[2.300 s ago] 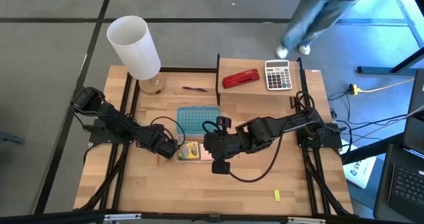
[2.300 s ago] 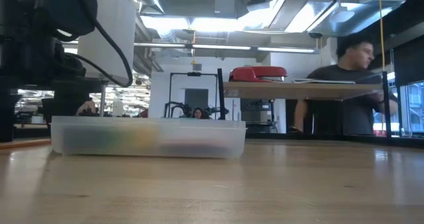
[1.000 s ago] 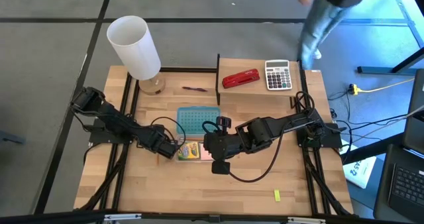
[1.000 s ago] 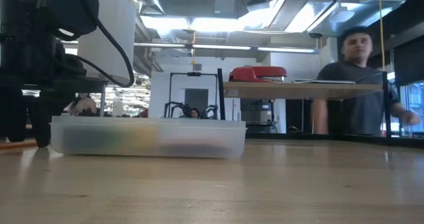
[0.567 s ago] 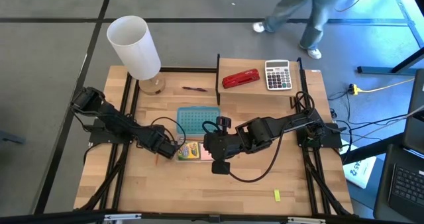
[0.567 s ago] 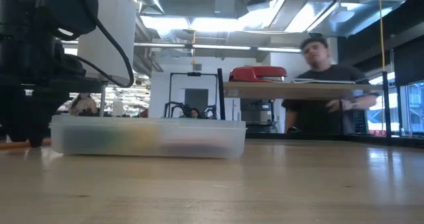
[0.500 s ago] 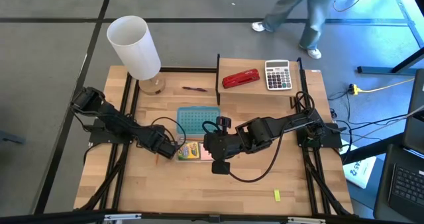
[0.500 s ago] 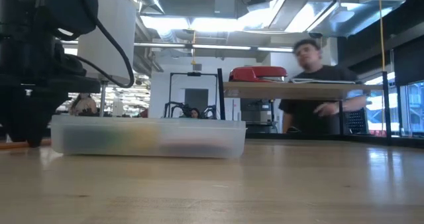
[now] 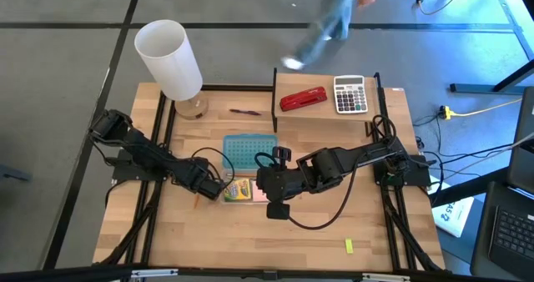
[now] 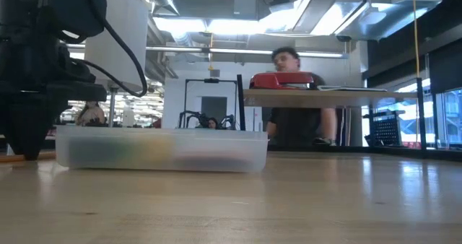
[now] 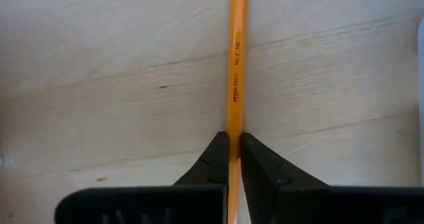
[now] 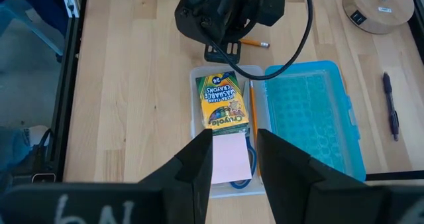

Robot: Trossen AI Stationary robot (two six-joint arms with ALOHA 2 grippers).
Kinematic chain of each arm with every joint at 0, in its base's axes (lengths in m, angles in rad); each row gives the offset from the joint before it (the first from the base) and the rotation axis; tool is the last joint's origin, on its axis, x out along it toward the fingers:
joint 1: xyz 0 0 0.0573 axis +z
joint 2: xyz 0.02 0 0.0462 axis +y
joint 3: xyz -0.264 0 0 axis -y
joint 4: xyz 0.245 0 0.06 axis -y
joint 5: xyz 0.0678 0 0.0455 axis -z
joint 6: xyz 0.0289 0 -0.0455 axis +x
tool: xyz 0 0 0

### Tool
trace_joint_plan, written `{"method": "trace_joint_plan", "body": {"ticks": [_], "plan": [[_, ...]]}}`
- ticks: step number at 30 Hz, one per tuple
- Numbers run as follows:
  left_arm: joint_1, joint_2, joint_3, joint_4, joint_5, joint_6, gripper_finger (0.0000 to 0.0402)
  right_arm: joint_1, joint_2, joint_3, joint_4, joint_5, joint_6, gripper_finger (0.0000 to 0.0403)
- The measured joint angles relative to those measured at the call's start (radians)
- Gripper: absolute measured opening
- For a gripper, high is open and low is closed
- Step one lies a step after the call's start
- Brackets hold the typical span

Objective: Pack school essentials
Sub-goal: Put the yellow pencil into the blue supply box

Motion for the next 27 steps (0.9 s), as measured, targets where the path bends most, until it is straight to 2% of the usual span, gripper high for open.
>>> {"method": "trace_joint_plan", "body": {"ticks": [15, 27], "plan": [[0.000, 0.000, 0.000, -0.003, -0.002, 0.000, 0.0019, 0.000, 0.000, 0.000, 0.000, 0.000, 0.001, 0.0120], [0.000, -0.022, -0.003, -0.007, 0.004, 0.074, 0.0020, 0.002, -0.007, 0.000, -0.002, -0.002, 0.001, 0.0120]]}}
